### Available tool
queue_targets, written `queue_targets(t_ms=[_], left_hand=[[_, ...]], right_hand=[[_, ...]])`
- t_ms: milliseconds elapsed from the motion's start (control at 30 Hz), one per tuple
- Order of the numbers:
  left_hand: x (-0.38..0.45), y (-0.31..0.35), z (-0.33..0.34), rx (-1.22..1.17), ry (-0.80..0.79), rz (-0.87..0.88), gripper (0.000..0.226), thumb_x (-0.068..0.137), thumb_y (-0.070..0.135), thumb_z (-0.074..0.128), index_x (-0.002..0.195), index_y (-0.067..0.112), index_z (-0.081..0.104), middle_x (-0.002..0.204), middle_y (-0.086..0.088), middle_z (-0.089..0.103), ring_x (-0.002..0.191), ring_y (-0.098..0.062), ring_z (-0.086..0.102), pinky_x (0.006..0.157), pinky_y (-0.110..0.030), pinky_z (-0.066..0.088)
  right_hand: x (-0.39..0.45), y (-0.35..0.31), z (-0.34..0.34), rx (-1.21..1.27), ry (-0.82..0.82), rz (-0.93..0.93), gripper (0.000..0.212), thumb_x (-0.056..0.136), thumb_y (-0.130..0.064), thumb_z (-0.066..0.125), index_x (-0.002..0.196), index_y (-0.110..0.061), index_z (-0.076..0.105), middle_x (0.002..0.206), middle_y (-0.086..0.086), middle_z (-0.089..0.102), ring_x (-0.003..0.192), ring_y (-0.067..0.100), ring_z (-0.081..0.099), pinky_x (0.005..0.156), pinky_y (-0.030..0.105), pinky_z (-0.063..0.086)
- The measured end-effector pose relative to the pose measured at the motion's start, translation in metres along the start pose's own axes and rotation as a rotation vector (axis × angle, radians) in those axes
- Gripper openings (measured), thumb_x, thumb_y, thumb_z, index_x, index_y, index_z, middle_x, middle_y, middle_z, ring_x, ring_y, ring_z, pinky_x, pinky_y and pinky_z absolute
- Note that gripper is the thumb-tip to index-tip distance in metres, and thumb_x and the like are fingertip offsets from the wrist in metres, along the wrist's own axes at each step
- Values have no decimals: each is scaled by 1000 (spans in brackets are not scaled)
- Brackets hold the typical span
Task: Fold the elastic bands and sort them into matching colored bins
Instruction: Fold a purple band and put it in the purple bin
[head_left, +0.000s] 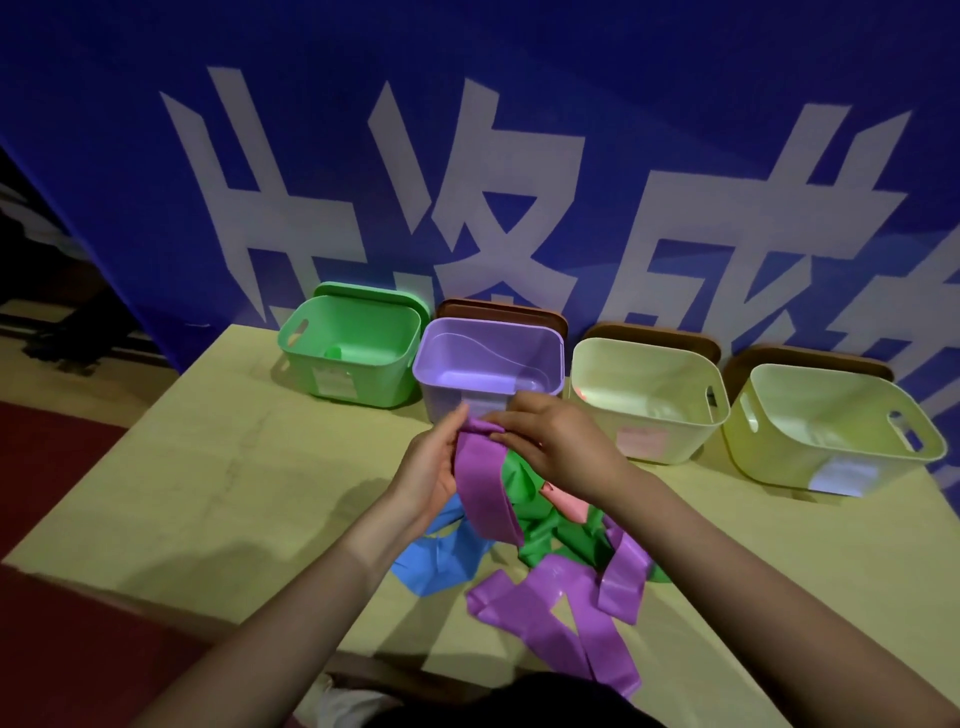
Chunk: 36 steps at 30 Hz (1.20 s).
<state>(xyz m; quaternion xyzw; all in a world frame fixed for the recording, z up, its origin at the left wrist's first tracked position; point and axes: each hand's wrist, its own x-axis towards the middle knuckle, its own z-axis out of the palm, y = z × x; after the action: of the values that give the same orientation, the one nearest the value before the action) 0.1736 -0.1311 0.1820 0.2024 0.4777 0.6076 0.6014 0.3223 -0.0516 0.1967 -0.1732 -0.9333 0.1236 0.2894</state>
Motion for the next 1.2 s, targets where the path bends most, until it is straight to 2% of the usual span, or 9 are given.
queue_targets(t_ms=[167,367,533,633,733,833,967,1100,1200], left_hand=[[1,-6,1,47,-52,58,28,99,12,43,97,-3,67,87,-11,73,79,-15,69,66,-20,54],[11,-7,7,53,-38,88,21,98,9,46,106,-2,63,88,-12,71,75,-16,68,65,-21,55],[25,-2,10,193,20,206,17,95,6,51,96,9,68,89,-9,72,81,-20,67,79,-31,53],[36,-1,7,485,88,312,12,94,8,56,94,15,65,92,-8,69,86,-21,63,85,-38,49],[41,-3,8,735,63,383,15,91,9,59,105,6,62,98,-9,67,92,-20,62,87,-35,48],[38,0,16,730,-11,390,6,89,6,62,90,12,62,82,1,65,76,-2,61,73,-19,47],[42,-3,14,724,-29,428,23,89,21,63,77,3,57,70,-6,58,65,-7,51,61,-27,40],[40,-13,11,832,25,521,29,93,17,59,67,15,48,56,11,48,55,0,39,55,-25,32],[38,-14,12,828,56,548,28,88,31,56,68,11,50,58,9,49,57,-3,40,56,-26,34]], right_hand=[[-3,8,-8,117,-63,57,31,95,-28,55,117,-12,69,88,2,58,73,1,44,70,15,36],[-11,5,3,438,94,358,27,96,-30,52,118,-24,67,89,-5,62,84,2,57,79,18,43],[1,0,18,706,188,705,25,96,-13,56,120,-9,62,72,1,56,60,7,55,64,17,46],[5,8,22,708,163,764,14,94,-7,56,102,0,64,68,4,56,55,6,54,59,20,46],[5,13,19,698,192,809,9,91,0,58,95,-6,62,69,2,55,51,-3,52,54,15,45],[1,15,15,696,193,811,12,91,0,58,91,-12,61,69,9,54,50,-1,49,53,16,44],[-7,14,11,607,150,785,19,90,-7,62,80,-23,58,65,-2,50,53,0,44,56,16,37],[-10,11,11,424,102,711,30,89,-10,62,72,-28,45,60,-8,48,53,3,44,56,23,36],[-11,10,13,340,111,669,27,88,-11,62,74,-26,45,58,-9,43,54,6,39,57,30,34]])
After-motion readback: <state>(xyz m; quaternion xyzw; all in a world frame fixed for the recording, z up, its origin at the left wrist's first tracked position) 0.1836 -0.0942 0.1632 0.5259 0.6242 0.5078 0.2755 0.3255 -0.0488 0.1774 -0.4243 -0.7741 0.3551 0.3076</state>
